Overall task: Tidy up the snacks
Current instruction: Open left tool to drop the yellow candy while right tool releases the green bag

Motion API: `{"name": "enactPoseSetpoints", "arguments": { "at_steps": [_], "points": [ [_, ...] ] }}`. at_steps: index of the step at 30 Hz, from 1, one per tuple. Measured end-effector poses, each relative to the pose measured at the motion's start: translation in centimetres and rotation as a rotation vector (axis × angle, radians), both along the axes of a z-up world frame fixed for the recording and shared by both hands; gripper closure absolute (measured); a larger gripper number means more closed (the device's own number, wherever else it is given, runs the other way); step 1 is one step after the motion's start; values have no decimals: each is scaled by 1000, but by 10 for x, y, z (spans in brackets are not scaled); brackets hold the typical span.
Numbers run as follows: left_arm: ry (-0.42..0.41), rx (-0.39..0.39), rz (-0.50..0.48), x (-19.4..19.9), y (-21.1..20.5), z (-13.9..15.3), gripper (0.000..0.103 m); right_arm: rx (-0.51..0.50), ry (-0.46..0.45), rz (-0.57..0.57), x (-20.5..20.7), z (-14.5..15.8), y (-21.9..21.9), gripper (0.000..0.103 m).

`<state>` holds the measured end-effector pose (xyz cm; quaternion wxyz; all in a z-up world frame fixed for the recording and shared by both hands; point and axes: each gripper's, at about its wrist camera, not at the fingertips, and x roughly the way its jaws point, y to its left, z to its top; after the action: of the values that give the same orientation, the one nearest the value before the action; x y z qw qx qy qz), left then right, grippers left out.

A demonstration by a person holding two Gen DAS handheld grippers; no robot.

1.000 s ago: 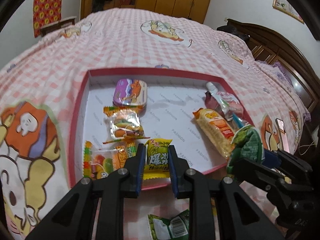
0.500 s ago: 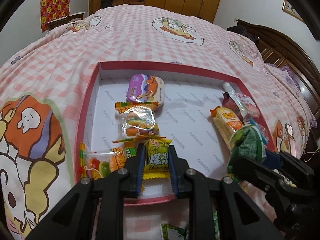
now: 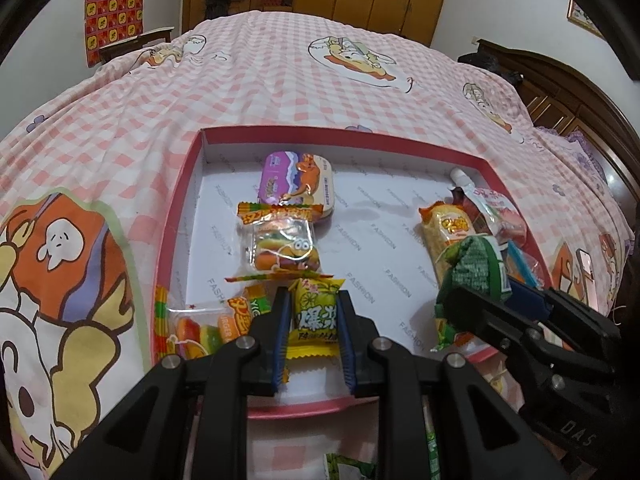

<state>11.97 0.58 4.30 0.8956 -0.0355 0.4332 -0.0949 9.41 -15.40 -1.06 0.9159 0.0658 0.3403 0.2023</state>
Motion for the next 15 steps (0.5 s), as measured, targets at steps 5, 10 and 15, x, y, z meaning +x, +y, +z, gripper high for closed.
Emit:
{"name": "enactPoseSetpoints", "arguments": {
  "at_steps": [5,10,15],
  "points": [
    [-1,2,1,0,-1,-1,79,-10,-11,2,0,0,2,62],
    [-9,25,5,1,-4,0,79,-14,-16,-25,2,0,-1,62],
    [-15,21,0,-1,-5,0,78,-20,-19,-24,1,0,1,62]
  ]
}}
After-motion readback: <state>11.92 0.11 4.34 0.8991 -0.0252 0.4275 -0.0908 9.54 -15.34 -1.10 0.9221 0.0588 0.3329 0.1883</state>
